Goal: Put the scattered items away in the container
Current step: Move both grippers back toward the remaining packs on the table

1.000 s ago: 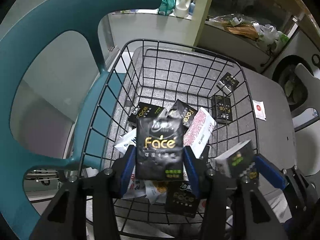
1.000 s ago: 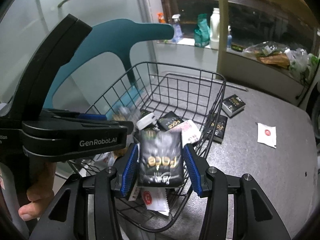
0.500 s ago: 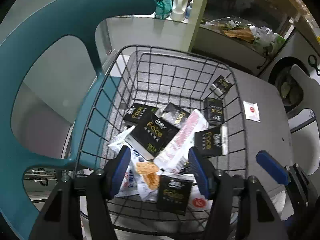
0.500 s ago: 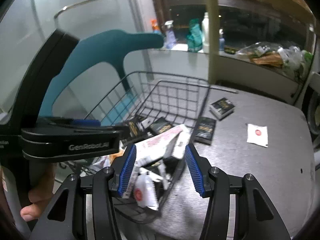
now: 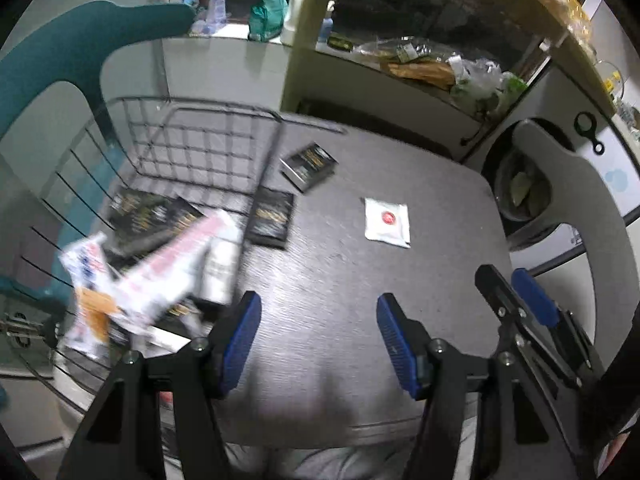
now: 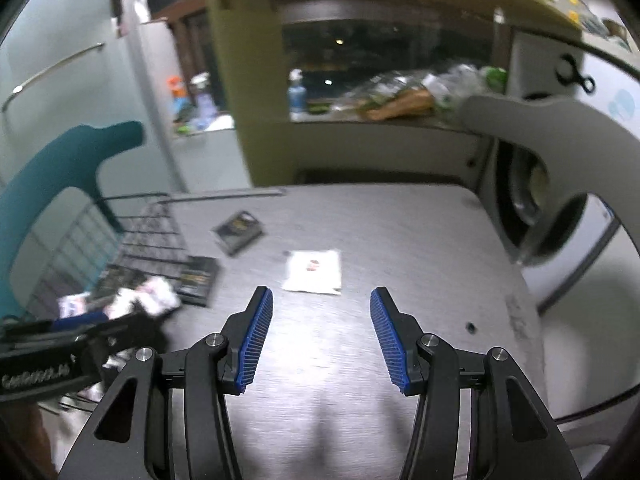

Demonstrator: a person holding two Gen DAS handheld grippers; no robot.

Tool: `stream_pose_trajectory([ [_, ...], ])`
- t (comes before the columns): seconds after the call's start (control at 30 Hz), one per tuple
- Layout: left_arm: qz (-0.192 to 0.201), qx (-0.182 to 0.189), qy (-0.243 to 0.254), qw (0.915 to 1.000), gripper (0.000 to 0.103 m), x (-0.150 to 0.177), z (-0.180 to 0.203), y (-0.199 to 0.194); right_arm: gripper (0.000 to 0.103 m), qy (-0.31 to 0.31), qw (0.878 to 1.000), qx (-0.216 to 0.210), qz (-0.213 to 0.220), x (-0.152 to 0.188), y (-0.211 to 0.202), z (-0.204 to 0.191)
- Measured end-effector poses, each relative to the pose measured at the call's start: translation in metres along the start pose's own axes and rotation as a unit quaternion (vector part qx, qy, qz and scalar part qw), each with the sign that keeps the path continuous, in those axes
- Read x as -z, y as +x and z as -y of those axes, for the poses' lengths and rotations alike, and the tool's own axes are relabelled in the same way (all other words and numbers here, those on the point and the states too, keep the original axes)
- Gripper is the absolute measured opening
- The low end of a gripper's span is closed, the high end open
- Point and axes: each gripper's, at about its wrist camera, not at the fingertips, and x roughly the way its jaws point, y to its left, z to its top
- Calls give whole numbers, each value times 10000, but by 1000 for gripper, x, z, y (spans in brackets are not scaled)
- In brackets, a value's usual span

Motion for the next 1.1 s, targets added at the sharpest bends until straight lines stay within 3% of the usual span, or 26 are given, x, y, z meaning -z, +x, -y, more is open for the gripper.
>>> stream_pose_trajectory([
  [0.1,-162,-101,58,9998,66,11,16,27,52,115,9997,-46,-194,14,24,18],
  [0.23,-340,-567,161,9977,66,21,21,70,52,204,9988,-118,-426,24,58,36],
  [0.4,-454,-921,124,9946,66,17,20,110,52,186,9981,-191,-547,26,87,49],
  [0.57,-369,-1005,-424,9933,66,16,13,124,52,2,9970,-551,-541,8,113,40],
  [0.7,-79,-1141,-798,9902,66,23,9,121,52,-657,9902,-1128,-491,-9,134,15],
  [0.77,34,-1237,-1138,9858,66,28,3,117,52,-1089,9805,-1576,-448,-13,142,1],
  [0.87,206,-1391,-1735,9747,66,41,-10,108,52,-1875,9561,-2210,-433,-18,152,-23],
  [1.1,654,-1873,-2998,9331,66,62,-34,97,52,-3178,8753,-3600,-560,-31,165,-70],
])
